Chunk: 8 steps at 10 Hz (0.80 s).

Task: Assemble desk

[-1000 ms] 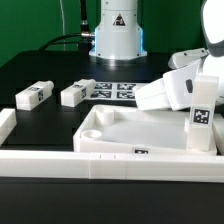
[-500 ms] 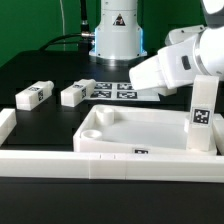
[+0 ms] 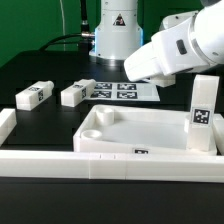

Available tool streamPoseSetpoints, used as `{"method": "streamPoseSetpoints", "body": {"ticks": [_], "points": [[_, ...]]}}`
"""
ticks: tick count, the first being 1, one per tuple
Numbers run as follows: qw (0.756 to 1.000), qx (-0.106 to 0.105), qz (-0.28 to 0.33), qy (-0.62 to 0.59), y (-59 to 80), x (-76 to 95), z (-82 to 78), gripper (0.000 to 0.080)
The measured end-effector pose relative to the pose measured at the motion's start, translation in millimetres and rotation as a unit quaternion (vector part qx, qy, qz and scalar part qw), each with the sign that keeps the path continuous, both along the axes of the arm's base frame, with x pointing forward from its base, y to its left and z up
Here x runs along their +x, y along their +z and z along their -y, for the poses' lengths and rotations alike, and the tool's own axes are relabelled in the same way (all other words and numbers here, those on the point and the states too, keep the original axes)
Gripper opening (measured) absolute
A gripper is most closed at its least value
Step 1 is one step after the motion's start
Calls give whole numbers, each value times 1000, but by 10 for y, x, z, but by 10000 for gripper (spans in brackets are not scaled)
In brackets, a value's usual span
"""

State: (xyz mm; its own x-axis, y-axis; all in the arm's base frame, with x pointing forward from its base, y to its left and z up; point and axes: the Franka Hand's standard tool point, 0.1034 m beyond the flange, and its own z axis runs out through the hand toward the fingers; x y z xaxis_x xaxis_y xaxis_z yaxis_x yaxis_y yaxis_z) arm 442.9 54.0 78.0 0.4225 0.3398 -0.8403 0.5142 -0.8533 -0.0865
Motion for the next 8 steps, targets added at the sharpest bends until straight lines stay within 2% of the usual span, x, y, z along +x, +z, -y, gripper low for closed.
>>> {"method": "streamPoseSetpoints", "body": {"ticks": [1, 2, 3, 4, 5, 6, 8], "points": [[1000, 15, 22, 5, -55, 82, -4, 290], [998, 33, 56, 8, 44, 230, 20, 290], [995, 46, 92, 4, 237, 309, 82, 290], [993, 53, 103, 2, 371, 313, 148, 290], [989, 69, 128, 3, 477, 407, 200, 290], [980, 90, 179, 4, 459, 479, 197, 290], [967, 112, 230, 2, 453, 496, 220, 290]]}}
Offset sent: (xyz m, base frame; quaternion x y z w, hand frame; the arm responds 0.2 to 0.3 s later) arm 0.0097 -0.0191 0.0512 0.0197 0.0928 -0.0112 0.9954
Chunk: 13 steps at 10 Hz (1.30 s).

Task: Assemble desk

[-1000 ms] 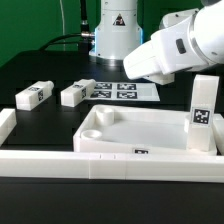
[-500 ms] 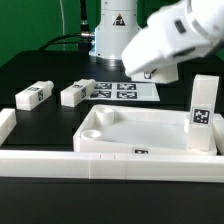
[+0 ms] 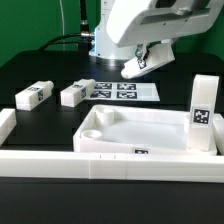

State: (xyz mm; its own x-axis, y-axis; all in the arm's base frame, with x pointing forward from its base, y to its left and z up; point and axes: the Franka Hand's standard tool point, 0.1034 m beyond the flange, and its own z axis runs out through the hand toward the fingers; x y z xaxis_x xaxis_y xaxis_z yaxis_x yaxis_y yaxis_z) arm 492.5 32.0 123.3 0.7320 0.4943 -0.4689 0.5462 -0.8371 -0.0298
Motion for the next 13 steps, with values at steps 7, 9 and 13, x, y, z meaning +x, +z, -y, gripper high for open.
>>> {"method": "streamPoseSetpoints", "body": {"ticks": [7, 9, 13], "points": [[973, 119, 164, -114, 174, 218, 198, 290], [959, 134, 221, -113, 163, 253, 246, 290], [926, 172, 291, -166, 231, 397, 451, 290]]}}
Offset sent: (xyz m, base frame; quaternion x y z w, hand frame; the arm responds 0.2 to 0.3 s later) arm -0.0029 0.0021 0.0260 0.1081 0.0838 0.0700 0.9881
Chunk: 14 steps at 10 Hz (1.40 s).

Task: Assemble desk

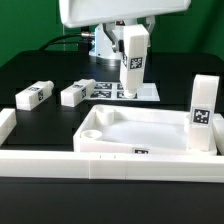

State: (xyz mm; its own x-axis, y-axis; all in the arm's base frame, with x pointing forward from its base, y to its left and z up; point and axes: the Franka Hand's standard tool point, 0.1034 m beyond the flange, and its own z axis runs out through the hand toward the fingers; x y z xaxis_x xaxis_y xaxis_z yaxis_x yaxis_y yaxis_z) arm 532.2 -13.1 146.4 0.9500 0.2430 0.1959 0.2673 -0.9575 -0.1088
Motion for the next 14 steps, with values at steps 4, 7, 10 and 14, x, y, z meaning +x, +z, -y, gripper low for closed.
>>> {"method": "streamPoseSetpoints", "body": {"ticks": [4, 7, 10, 14], "points": [[999, -2, 34, -6, 16, 64, 86, 290], [997, 18, 9, -69, -28, 97, 229, 290], [996, 14, 17, -89, -27, 156, 293, 290], [988, -32, 98, -113, -75, 159, 729, 290]]}}
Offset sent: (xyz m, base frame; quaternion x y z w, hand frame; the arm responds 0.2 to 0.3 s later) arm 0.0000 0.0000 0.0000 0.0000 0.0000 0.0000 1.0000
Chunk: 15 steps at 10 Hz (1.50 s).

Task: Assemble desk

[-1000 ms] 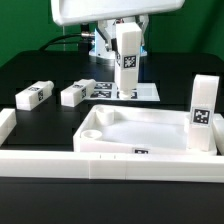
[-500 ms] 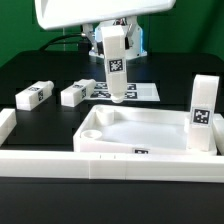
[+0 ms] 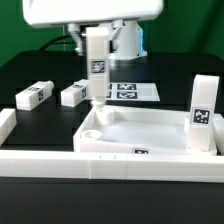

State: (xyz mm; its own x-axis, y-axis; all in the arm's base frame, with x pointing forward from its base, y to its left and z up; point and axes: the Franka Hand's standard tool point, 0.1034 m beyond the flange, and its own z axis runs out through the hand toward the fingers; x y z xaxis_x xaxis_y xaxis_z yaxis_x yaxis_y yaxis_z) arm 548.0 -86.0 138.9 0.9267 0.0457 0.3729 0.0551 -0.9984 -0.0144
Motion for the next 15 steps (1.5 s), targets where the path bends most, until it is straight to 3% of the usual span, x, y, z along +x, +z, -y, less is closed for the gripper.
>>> {"method": "streamPoseSetpoints", "body": {"ticks": [2, 3, 7, 11, 15], "points": [[999, 36, -12, -26, 52, 39, -89, 290], [999, 40, -12, -27, 69, 64, -93, 290], [999, 38, -15, -28, 28, 53, -81, 290], [999, 35, -19, 1, 15, 440, -82, 290], [999, 30, -18, 3, -1, 450, -72, 290]]}}
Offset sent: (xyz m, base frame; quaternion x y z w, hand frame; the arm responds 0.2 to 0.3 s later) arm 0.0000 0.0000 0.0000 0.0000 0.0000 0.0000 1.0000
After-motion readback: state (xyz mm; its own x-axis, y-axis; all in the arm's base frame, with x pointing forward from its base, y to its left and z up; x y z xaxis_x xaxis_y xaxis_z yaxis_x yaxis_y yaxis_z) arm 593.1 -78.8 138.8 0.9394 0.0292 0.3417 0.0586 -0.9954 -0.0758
